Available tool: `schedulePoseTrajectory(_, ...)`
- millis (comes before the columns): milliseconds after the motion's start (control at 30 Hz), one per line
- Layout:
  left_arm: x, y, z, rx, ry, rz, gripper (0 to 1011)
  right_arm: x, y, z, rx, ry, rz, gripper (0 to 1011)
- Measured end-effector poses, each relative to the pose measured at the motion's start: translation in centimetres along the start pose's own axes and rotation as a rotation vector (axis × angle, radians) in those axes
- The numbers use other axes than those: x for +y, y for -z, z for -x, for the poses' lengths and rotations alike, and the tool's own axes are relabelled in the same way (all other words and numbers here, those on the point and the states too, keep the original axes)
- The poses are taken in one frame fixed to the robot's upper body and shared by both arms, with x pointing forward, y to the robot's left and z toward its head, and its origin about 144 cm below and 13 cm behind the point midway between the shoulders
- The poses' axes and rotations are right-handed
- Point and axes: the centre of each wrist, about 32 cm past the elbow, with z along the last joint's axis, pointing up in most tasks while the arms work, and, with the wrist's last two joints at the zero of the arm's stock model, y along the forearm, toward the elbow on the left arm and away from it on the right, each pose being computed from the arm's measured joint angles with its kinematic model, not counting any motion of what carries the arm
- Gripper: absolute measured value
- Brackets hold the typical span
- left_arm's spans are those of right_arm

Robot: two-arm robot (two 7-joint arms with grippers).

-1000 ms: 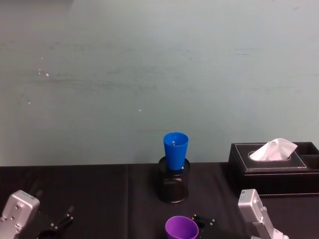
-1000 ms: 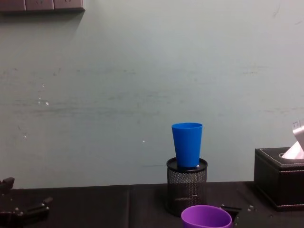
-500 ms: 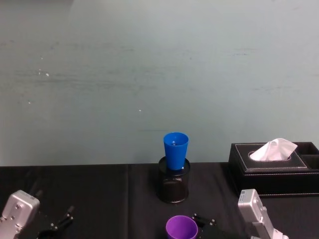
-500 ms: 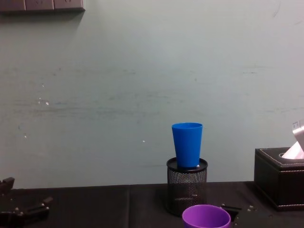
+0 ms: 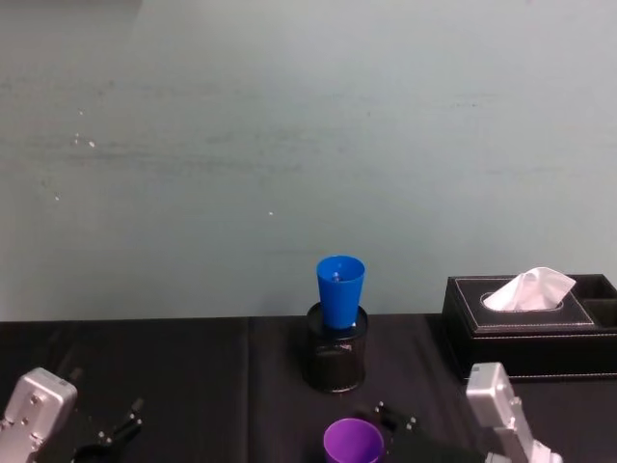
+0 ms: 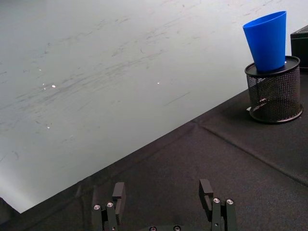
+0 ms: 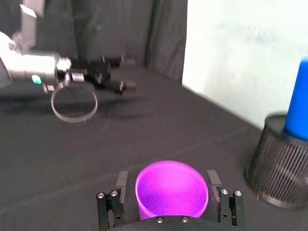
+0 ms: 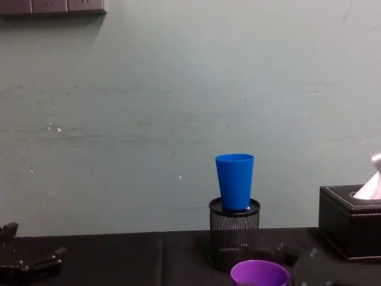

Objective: Pick up one cup with a gripper and tap it against the other cup.

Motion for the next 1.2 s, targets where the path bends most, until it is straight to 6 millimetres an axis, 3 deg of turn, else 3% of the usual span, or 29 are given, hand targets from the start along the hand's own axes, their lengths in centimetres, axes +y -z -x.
schedulePoseTrajectory(200,0.0,0.0,0.0,0.000,0.000,0.000,1000,-0.6,-0.7,0.5,-0.048,0.054,-0.132,1000)
schedulePoseTrajectory(300,0.0,0.0,0.0,0.000,0.000,0.000,1000,-1.2,-0.9,1.4,-0.089,0.172,-0.185,1000)
schedulePoseTrajectory(700,0.0,0.0,0.0,0.000,0.000,0.000,1000,-1.7,-0.1,5.0,-0.093,0.710,-0.006,1000)
schedulePoseTrajectory(900,0.0,0.0,0.0,0.000,0.000,0.000,1000,-1.4,0.5,5.4,-0.060,0.800,0.055,1002)
schedulePoseTrajectory(1200,0.0,0.0,0.0,0.000,0.000,0.000,1000,-1.4,0.7,5.4,-0.054,0.802,0.064,1000)
